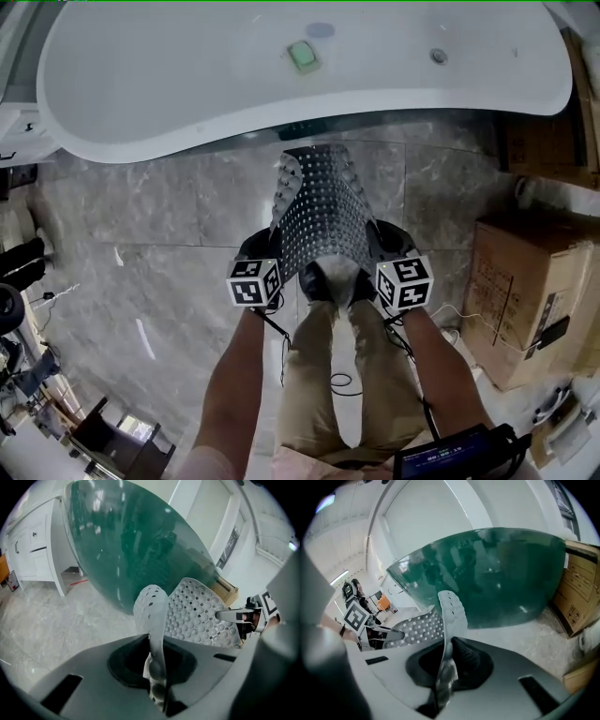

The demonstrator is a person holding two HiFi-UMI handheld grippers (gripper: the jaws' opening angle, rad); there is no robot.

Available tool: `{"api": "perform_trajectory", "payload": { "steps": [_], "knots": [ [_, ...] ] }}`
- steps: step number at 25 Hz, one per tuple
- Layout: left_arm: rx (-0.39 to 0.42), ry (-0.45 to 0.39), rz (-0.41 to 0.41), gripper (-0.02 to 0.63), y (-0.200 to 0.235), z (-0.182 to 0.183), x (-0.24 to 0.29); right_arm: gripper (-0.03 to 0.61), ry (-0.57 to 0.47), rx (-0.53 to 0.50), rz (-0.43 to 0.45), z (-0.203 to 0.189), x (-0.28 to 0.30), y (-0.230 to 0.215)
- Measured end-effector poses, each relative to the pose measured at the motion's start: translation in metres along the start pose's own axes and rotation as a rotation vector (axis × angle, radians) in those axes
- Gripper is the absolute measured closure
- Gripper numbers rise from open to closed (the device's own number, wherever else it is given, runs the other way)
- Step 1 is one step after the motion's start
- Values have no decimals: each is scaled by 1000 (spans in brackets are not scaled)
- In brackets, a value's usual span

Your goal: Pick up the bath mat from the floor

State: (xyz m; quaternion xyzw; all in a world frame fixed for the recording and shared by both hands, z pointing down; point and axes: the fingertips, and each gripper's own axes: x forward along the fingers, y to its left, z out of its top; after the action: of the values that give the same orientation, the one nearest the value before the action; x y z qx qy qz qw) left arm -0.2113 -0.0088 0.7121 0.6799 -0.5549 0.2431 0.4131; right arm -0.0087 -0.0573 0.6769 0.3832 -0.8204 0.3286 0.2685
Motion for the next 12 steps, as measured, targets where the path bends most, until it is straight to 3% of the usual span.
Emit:
{"api": "perform_trajectory", "payload": {
  "steps": [12],
  "knots": [
    [-21, -68, 0, 577, -33, 45, -77, 552, -38, -31, 28, 55, -63, 42]
  ]
}}
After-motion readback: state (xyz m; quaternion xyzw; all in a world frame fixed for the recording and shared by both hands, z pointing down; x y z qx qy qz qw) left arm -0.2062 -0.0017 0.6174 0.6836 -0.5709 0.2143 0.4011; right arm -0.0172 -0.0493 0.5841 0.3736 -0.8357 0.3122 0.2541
